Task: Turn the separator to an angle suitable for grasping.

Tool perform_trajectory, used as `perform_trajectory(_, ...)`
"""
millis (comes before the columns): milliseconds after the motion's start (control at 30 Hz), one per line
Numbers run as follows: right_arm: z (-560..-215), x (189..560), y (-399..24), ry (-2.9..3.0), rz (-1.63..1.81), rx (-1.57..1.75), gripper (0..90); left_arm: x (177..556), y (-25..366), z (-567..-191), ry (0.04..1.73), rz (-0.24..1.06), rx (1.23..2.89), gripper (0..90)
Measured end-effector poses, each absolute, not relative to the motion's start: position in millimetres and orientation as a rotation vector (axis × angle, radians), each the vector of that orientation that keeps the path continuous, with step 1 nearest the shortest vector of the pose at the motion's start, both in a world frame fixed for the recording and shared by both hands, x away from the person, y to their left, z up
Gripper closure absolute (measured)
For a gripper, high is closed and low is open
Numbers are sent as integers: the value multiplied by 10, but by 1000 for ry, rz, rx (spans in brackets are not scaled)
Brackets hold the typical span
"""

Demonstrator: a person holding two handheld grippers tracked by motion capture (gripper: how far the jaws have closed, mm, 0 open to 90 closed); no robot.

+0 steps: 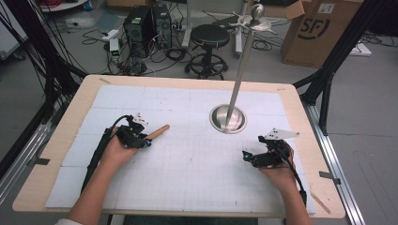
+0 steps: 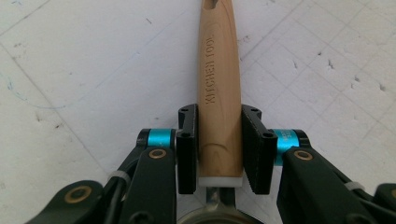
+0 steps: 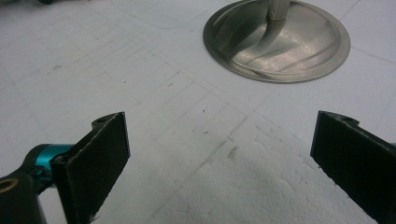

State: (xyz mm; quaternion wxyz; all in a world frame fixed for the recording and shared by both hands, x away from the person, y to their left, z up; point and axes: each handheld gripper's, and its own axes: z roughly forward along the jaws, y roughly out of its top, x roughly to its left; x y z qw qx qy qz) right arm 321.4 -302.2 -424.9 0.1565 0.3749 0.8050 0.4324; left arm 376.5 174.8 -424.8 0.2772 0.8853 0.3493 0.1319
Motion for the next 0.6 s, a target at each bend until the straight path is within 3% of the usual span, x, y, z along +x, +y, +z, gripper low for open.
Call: perform_trajectory(600, -4244, 3202, -3010, 2315, 1237, 1053, 33, 3660, 1853, -3990, 832, 343, 2251, 704)
